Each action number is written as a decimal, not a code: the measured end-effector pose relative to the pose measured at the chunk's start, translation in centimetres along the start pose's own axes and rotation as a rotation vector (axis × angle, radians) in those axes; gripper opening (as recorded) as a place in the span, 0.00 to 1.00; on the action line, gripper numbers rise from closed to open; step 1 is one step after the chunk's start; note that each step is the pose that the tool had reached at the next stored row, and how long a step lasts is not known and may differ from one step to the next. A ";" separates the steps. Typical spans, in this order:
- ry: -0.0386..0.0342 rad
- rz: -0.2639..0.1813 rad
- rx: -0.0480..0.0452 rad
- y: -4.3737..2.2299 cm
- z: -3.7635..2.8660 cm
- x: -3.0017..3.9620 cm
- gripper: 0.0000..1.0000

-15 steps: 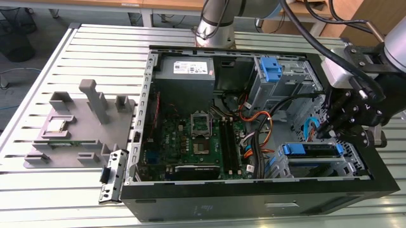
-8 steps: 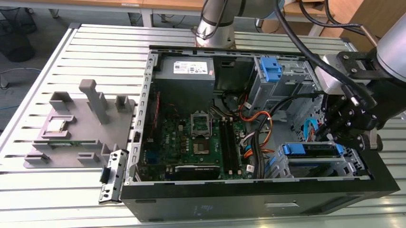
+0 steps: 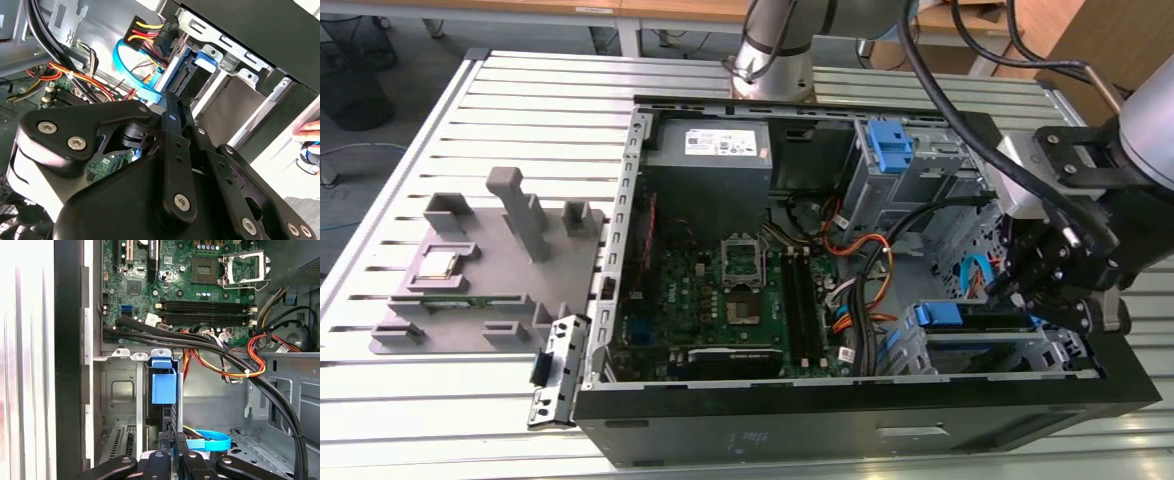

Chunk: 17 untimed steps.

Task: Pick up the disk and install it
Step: 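Insert the first disk wire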

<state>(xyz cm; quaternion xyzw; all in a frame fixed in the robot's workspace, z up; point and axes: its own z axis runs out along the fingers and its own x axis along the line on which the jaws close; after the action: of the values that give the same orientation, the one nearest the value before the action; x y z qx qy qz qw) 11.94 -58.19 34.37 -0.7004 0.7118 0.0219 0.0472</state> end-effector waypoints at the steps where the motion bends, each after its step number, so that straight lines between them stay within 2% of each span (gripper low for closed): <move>1: -0.0012 0.000 0.0010 0.02 0.04 0.08 0.16; 6: -0.0066 -0.001 0.0050 0.18 0.28 0.15 0.16; 12: -0.0221 -0.007 0.0136 0.57 0.52 0.17 0.16; 17: -0.0227 -0.007 0.0150 0.57 0.57 0.18 0.16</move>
<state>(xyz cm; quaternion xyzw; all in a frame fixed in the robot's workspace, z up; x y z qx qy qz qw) 11.39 -58.31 33.76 -0.7024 0.7088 0.0243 0.0606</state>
